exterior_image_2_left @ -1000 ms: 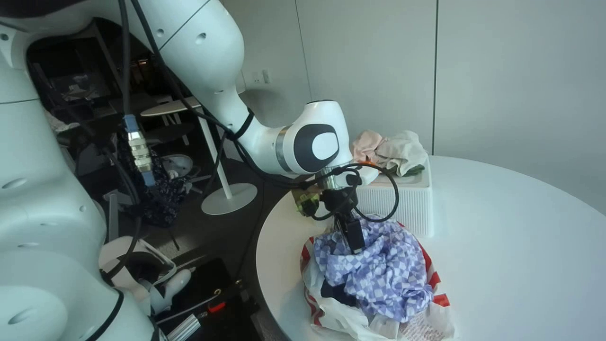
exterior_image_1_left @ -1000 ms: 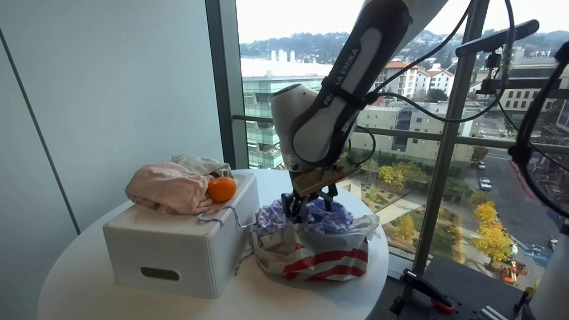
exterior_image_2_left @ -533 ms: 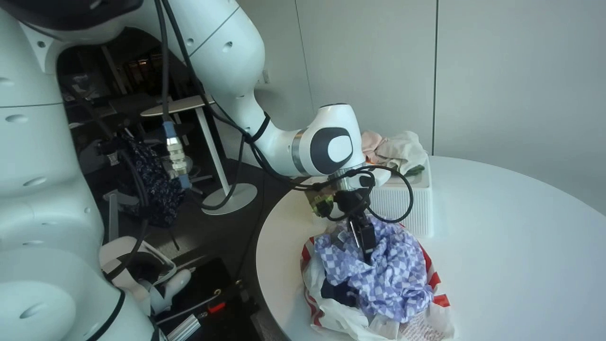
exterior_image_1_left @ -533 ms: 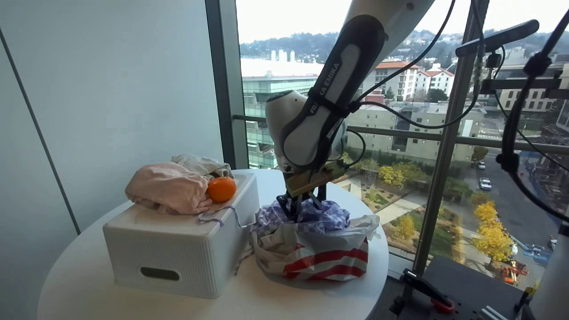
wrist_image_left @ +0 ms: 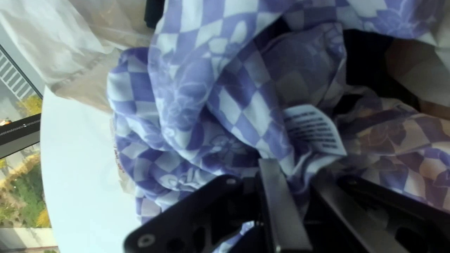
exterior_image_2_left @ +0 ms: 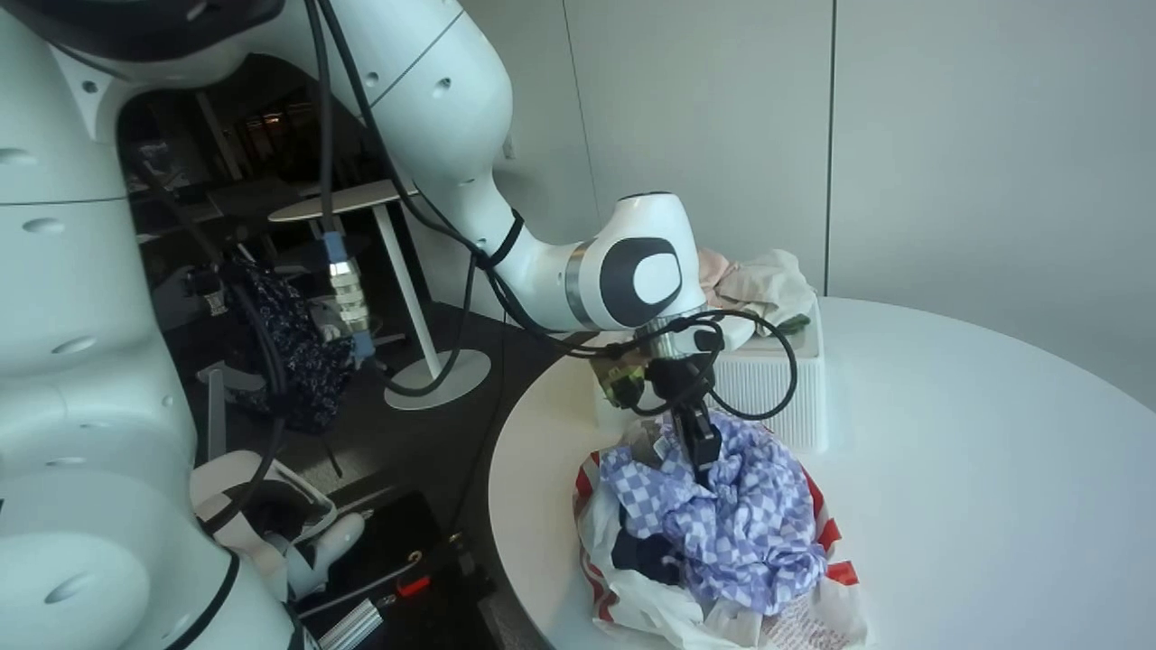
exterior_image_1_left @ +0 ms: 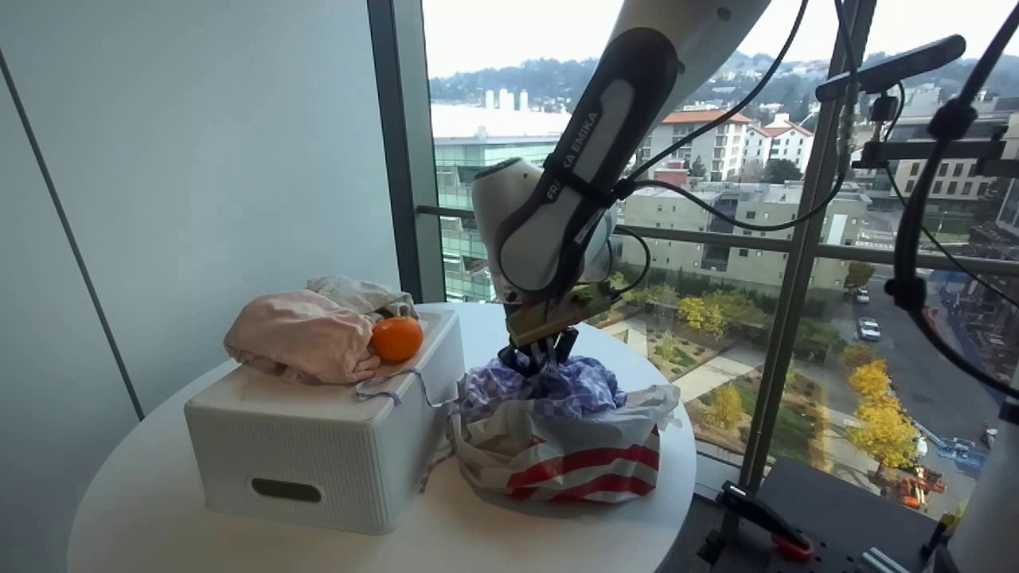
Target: Take the clothing off of the carrier bag
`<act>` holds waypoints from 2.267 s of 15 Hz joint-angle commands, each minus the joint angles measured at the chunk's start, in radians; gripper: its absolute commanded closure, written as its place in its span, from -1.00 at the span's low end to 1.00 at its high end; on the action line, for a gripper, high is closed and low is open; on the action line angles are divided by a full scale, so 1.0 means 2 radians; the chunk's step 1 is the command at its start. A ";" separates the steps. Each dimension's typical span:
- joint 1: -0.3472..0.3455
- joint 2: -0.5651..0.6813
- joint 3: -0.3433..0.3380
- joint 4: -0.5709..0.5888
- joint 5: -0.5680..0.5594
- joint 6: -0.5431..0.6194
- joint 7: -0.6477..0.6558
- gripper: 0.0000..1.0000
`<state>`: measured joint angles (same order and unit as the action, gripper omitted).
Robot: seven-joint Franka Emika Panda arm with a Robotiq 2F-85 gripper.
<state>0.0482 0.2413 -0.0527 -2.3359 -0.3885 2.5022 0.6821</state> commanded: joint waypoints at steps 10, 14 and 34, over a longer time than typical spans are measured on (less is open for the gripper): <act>0.012 -0.166 0.004 0.024 -0.092 -0.089 0.067 0.96; -0.007 -0.258 0.047 0.035 -0.152 -0.109 0.101 0.96; 0.063 -0.076 0.305 0.451 -0.498 -0.307 0.136 0.96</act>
<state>0.0820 -0.1070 0.5641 -1.6153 -1.2597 1.9760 0.9573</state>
